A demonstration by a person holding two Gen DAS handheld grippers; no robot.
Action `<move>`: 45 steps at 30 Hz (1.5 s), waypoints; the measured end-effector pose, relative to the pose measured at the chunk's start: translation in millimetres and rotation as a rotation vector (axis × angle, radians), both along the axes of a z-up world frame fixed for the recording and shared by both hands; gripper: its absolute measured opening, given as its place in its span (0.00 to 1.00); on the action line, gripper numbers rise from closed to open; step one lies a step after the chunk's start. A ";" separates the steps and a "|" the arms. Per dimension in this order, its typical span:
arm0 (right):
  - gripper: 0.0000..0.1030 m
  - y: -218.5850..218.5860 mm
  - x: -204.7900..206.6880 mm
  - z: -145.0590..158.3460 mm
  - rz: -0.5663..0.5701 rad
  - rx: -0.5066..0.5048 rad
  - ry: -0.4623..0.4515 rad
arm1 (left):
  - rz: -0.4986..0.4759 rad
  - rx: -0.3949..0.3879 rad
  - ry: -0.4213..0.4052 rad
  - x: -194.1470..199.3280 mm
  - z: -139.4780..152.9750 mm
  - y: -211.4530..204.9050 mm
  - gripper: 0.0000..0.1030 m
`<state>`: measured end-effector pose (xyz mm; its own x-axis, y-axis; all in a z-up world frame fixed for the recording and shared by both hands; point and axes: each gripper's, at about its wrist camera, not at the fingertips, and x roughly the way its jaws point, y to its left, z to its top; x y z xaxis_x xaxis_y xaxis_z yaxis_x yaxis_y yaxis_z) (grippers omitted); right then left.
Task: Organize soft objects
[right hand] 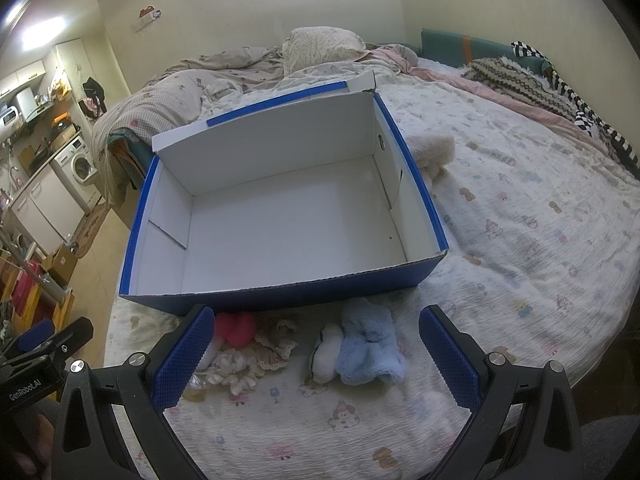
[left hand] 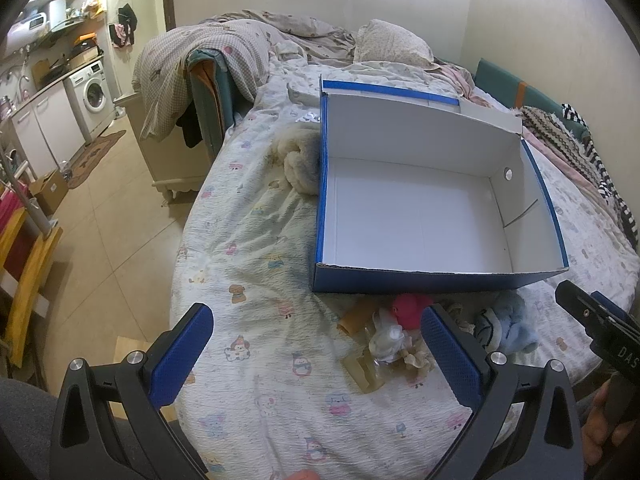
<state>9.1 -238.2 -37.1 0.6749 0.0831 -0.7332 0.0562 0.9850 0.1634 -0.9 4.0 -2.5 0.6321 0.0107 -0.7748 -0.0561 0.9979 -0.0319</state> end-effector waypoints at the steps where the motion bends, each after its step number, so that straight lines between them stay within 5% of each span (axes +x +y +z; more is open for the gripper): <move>1: 1.00 0.0 0.1 0.1 0.000 0.000 0.000 | 0.000 0.000 0.000 0.0 0.2 -0.2 1.00; 17: 1.00 0.0 0.4 -1.7 -0.003 0.004 0.006 | -0.002 0.013 0.014 1.0 -1.8 -0.4 1.00; 27: 1.00 -16.5 10.7 -7.2 0.015 0.028 0.118 | 0.040 0.001 0.064 0.1 4.1 22.5 1.00; 35: 1.00 -34.6 32.7 -20.0 0.002 0.100 0.255 | 0.082 -0.077 0.234 25.1 -16.7 40.5 0.92; 45: 1.00 -46.6 44.8 -47.4 -0.028 0.131 0.302 | -0.050 -0.131 0.399 49.4 -62.8 -7.4 0.77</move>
<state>53.9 -284.8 -84.6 0.4318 0.1747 -0.8849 0.1484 0.9539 0.2608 48.6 -3.3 -65.3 0.2798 -0.1268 -0.9516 -0.0413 0.9887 -0.1438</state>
